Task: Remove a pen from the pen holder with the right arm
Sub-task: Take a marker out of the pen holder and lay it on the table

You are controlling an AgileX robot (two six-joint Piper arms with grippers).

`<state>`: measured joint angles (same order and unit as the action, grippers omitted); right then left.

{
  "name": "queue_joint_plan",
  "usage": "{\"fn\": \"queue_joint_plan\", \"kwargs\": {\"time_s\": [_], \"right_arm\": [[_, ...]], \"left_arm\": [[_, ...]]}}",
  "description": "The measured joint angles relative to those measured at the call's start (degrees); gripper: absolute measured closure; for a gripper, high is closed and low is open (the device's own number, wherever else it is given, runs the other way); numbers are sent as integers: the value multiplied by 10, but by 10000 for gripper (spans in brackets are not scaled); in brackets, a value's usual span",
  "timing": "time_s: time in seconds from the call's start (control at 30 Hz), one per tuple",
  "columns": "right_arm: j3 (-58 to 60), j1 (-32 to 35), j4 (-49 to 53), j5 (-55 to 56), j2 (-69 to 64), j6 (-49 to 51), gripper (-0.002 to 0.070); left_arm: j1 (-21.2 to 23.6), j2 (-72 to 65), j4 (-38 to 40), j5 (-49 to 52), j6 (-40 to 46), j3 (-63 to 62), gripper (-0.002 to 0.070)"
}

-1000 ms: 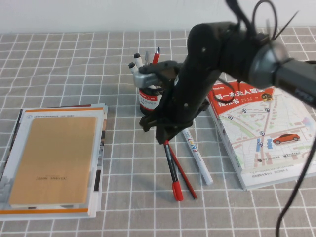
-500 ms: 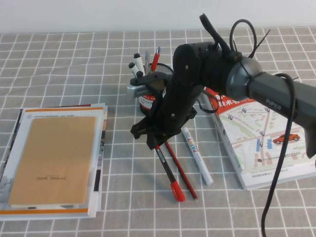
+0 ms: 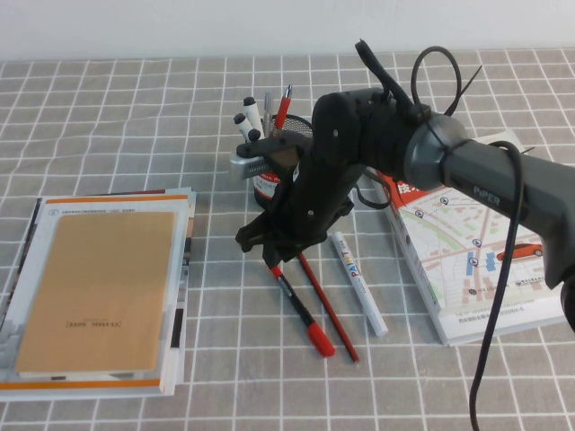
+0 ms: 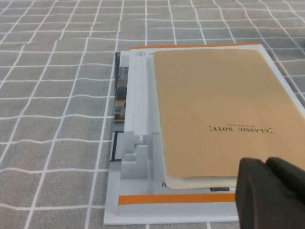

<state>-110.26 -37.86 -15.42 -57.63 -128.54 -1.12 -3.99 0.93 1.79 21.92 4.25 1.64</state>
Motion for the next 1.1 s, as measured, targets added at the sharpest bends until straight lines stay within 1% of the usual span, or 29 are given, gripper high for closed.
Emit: {"fn": "queue_joint_plan", "kwargs": {"time_s": [0.07, 0.13, 0.33, 0.47, 0.53, 0.6, 0.73, 0.77, 0.87, 1.1], "right_arm": [[0, 0, 2, 1, 0, 0, 526], [0, 0, 4, 2, 0, 0, 503], [0, 0, 24, -3, 5, 1, 489], [20, 0, 41, -17, 44, 1, 492], [50, 0, 46, -17, 84, 1, 507], [87, 0, 53, -10, 133, 1, 538], [193, 0, 67, 21, 238, 1, 643], [219, 0, 72, 26, 266, 1, 659], [282, 0, 87, 33, 340, 11, 679], [393, 0, 132, 39, 494, 63, 687]], "left_arm": [[0, 0, 0, 0, 0, 0, 678], [0, 0, 0, 0, 0, 0, 678], [0, 0, 0, 0, 0, 0, 678], [0, 0, 0, 0, 0, 0, 678], [0, 0, 0, 0, 0, 0, 678], [0, 0, 0, 0, 0, 0, 678], [0, 0, 0, 0, 0, 0, 678], [0, 0, 0, 0, 0, 0, 678], [0, 0, 0, 0, 0, 0, 678], [0, 0, 0, 0, 0, 0, 678]]}}
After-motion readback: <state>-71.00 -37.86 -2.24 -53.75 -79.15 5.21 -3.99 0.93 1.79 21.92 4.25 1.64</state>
